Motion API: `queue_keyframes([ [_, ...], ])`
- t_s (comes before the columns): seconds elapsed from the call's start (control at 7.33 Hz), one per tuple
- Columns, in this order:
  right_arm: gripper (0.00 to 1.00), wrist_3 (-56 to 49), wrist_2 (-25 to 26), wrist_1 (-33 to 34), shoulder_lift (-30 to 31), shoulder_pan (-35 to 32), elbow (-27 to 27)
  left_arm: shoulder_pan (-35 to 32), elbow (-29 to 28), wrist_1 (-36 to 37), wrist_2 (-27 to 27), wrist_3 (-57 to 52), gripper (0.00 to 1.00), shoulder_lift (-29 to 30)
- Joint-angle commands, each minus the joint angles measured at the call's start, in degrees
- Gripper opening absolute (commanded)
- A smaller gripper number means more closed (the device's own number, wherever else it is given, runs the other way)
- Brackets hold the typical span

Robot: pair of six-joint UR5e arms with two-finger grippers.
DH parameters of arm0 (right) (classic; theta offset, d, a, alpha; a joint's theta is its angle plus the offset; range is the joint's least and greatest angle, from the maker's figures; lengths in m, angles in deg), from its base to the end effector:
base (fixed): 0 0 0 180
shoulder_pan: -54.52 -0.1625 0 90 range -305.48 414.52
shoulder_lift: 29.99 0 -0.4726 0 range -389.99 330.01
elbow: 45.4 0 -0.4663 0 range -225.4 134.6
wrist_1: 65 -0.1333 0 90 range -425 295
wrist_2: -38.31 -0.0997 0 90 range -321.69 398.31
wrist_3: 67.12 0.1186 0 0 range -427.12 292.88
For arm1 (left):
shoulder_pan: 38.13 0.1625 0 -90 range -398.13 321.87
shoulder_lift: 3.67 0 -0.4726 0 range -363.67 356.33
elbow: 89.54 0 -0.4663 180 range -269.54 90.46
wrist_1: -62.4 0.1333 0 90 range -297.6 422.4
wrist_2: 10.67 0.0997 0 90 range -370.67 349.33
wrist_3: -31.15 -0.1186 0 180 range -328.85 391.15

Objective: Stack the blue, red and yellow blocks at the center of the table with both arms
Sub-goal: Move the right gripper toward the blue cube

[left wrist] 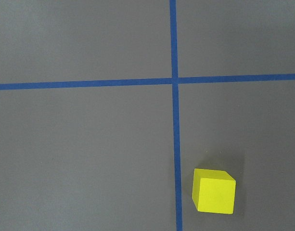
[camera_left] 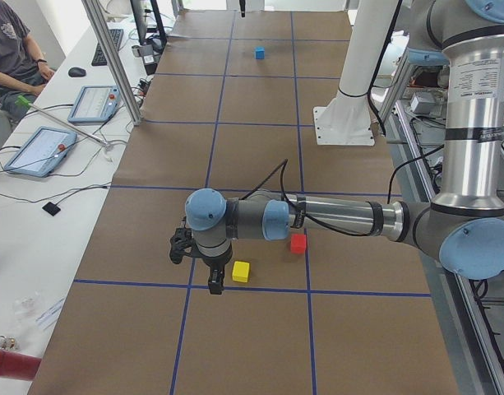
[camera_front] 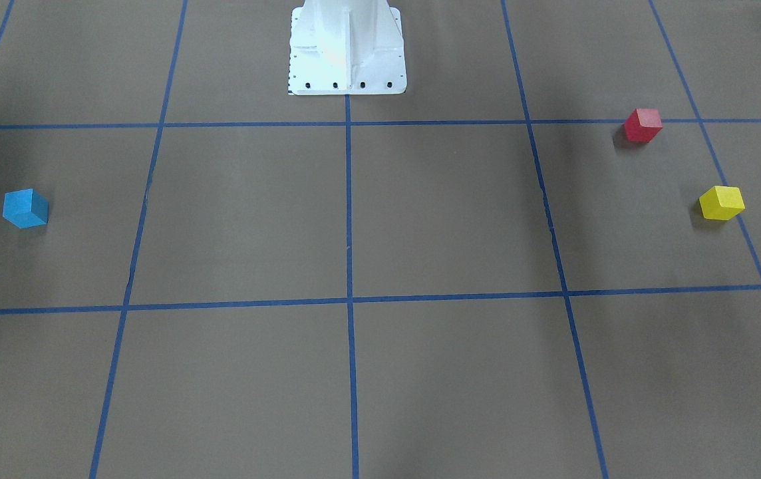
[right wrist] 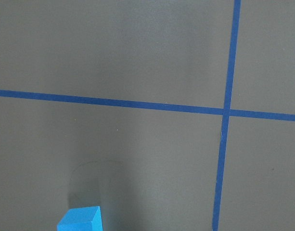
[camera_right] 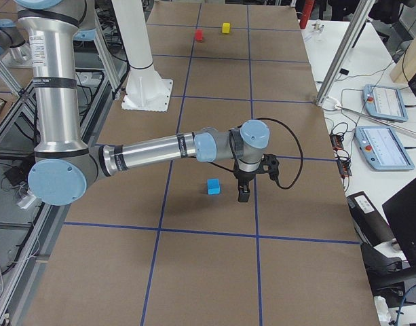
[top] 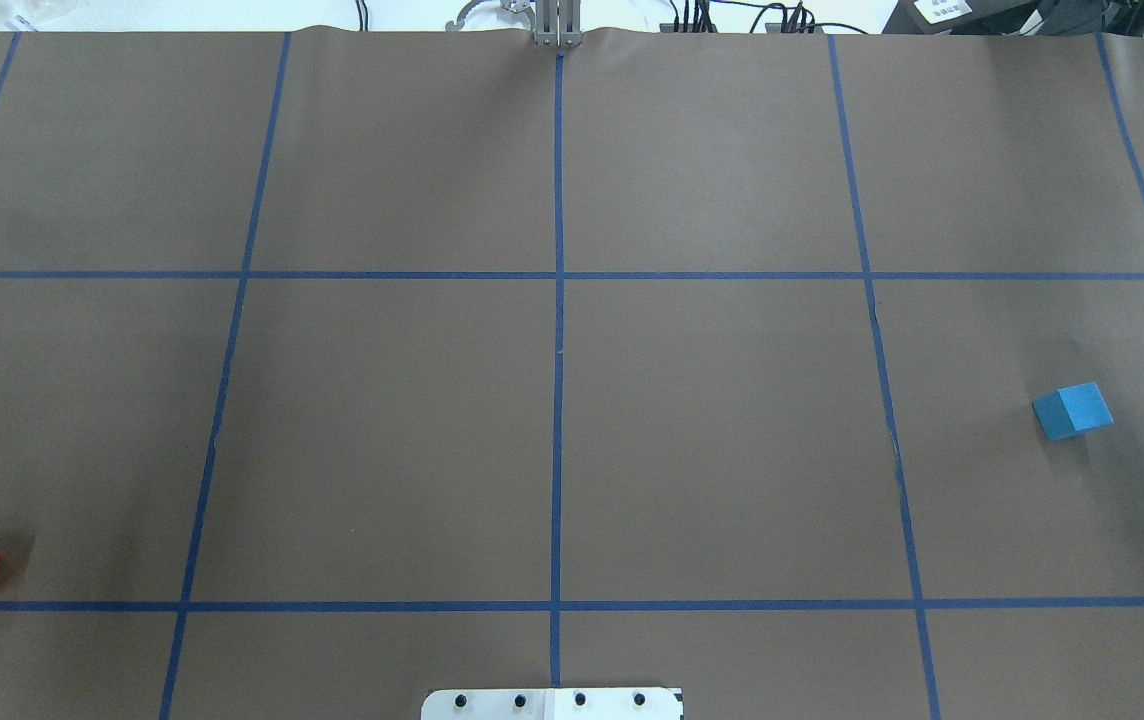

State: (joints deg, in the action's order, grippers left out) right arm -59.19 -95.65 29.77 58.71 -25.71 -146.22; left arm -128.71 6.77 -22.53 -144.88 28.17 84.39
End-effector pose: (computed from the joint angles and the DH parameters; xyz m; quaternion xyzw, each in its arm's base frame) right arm -0.0476 -0.5767 0.6090 0.0013 -0.3782 -0.0388 0.9249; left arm -0.0561 -0.5471 0.6855 0.0060 0.3763 0.0171 0.9263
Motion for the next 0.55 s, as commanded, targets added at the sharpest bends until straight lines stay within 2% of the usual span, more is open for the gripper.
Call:
queue_keyframes([
  [0.0,1.0,0.1,-3.0,-0.4,1.1,0.9,-1.4,0.1,0.2,-0.1,0.1,-0.5,1.0,-0.3],
  [0.14,1.0,1.0,-3.1,-0.4,1.9,3.6,-3.4,0.1,0.5,-0.1,0.0,-0.5,1.0,-0.3],
  [0.41,1.0,5.4,-2.2,-0.4,2.9,8.0,-4.1,0.1,0.9,-0.2,-0.1,-0.5,1.0,-0.3],
])
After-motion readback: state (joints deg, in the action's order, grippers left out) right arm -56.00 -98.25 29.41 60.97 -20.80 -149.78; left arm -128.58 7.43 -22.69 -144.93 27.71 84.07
